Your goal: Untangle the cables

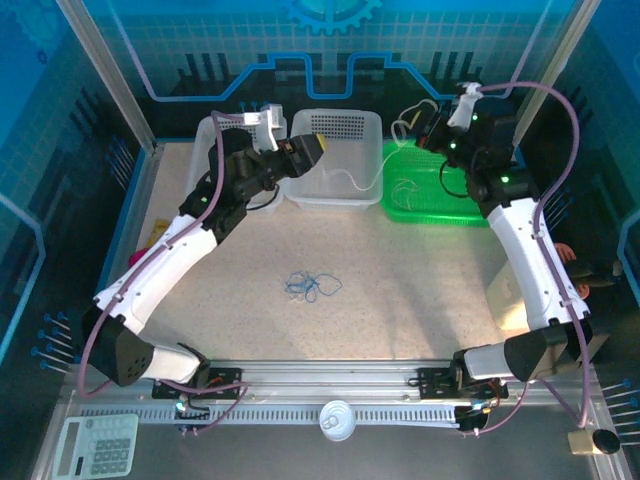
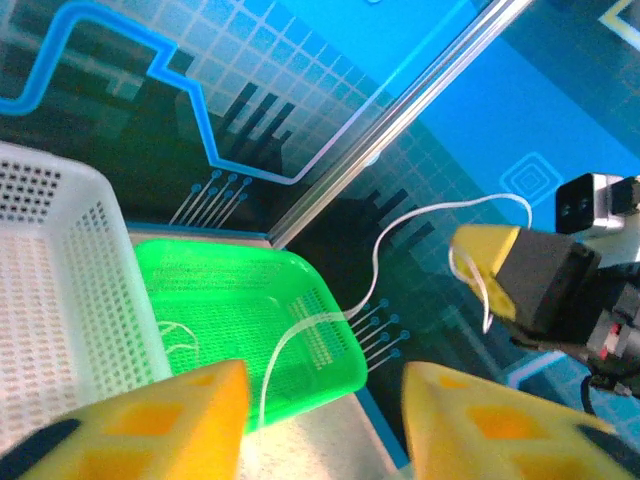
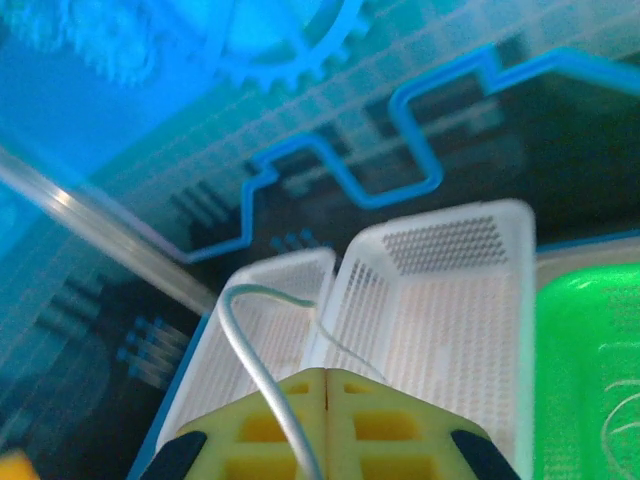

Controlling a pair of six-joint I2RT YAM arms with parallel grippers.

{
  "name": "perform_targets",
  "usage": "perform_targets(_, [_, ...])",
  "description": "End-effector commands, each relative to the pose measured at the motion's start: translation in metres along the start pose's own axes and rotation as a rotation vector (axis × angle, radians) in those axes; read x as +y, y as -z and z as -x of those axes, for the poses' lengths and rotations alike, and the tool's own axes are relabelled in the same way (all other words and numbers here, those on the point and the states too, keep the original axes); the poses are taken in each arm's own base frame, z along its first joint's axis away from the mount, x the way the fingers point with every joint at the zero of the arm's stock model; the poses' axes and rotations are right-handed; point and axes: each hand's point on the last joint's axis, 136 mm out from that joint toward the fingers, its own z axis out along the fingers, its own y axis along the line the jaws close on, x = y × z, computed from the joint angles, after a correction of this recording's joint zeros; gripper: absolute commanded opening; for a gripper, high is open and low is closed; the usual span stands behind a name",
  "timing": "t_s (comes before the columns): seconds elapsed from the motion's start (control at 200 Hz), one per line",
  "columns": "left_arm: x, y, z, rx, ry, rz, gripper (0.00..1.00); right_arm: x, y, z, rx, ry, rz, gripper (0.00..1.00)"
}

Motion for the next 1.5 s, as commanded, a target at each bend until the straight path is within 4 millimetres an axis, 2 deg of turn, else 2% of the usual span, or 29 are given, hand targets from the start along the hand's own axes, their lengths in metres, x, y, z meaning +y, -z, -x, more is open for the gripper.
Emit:
perform_targets(0.0, [-0.009, -0.002, 0.007, -0.006, -0.034, -0.03, 0.58, -0.019, 0.006, 0.041, -0.142, -0.047, -0.106, 0.0])
perform_targets(0.145, [-0.003, -0.004, 0.004, 0.006, -0.044, -0.009, 0.8, -0.032, 0.011, 0.073, -0.262, -0.012, -0.204, 0.0])
perform_targets(0.355, [-0.002, 0.0, 0.005, 0.006, -0.061, 0.007, 0.99, -0.046, 0.0, 0.099, -0.3, 0.025, -0.258, 0.0])
perform_targets(0.48, [-0.003, 0.003, 0.005, 0.003, -0.064, 0.009, 0.99, -0.051, -0.003, 0.107, -0.325, 0.052, -0.292, 0.0])
perform_targets(0.58, [-0.004, 0.006, 0.005, 0.001, -0.062, 0.008, 0.99, -0.064, -0.008, 0.109, -0.337, 0.069, -0.346, 0.0])
perform_targets(0.745, [-0.007, 0.013, 0.006, -0.004, -0.062, 0.005, 0.99, -0.09, -0.025, 0.093, -0.296, 0.098, -0.428, 0.0])
perform_targets(0.985, [-0.012, 0.022, 0.009, -0.019, -0.055, -0.001, 0.99, -0.079, -0.035, 0.077, -0.288, 0.246, -0.474, 0.0])
perform_targets(1.08, [-0.012, 0.025, 0.007, -0.019, -0.053, 0.0, 0.99, -0.084, -0.039, 0.064, -0.266, 0.26, -0.504, 0.0])
perform_targets(1.356, [-0.013, 0.032, 0.007, -0.024, -0.05, 0.001, 0.99, -0.135, -0.054, 0.006, -0.173, 0.226, -0.613, 0.0])
perform_targets(1.496, [-0.014, 0.034, 0.006, -0.023, -0.051, 0.001, 0.99, -0.153, -0.065, -0.014, -0.118, 0.232, -0.649, 0.0])
